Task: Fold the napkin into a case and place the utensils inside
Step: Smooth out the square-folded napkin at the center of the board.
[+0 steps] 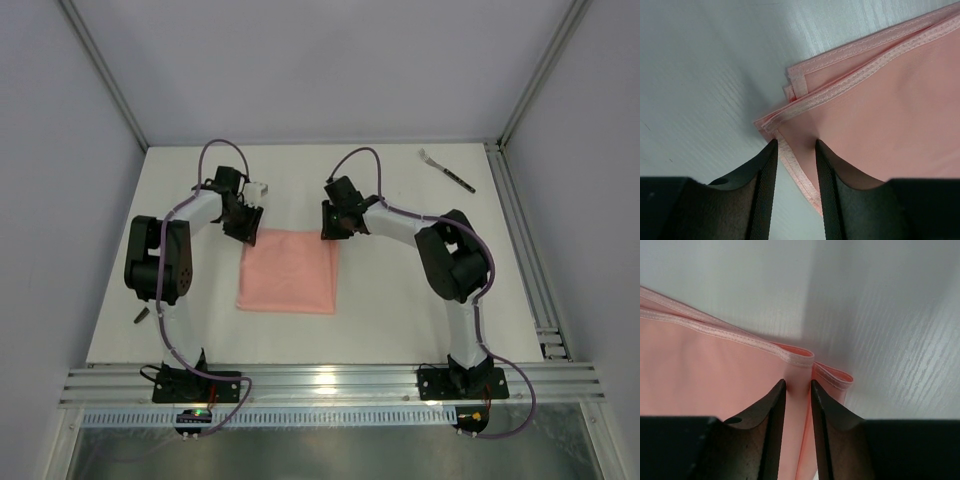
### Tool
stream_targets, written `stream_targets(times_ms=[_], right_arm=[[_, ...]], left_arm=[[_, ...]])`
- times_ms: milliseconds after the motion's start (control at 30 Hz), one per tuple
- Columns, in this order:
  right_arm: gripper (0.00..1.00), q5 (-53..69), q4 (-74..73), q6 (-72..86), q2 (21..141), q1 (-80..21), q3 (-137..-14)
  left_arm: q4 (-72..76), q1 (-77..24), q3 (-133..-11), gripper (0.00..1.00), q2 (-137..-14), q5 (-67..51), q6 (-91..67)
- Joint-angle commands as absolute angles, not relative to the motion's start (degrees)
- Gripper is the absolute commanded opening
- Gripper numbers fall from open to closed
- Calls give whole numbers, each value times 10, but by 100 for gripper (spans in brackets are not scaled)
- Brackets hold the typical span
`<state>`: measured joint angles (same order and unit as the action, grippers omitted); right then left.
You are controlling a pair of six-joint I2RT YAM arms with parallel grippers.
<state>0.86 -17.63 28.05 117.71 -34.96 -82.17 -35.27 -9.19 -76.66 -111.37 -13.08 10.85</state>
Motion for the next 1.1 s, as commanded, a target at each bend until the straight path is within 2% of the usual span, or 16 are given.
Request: stream_targets(times_ms=[0, 67, 100, 167, 300, 533, 867, 1067], right_arm=[[29, 24, -171, 289, 1195, -349, -852], [19, 32, -164, 288, 1196, -348, -850], [11, 32, -161, 288, 1191, -349, -848], [4, 27, -155, 287, 1187, -349, -846], [4, 11, -151, 283, 1155, -348, -832], [4, -24, -130, 291, 1079, -349, -768], [4, -67, -127, 337, 1033, -348, -701], [4, -65, -113, 347, 1059, -337, -688]], left_arm=[[-331, -88, -764, 37, -1114, -147, 105], [-332, -88, -764, 33, -1114, -156, 107], [-331, -88, -763, 29, -1114, -159, 110], [-330, -88, -762, 20, -1110, -167, 112], [-319, -88, -756, 1, -1103, -181, 109], [-301, -88, -737, 0, -1056, -204, 111], [-303, -91, -731, 0, -1035, -240, 113], [-302, -101, -740, 0, -1063, -231, 117]])
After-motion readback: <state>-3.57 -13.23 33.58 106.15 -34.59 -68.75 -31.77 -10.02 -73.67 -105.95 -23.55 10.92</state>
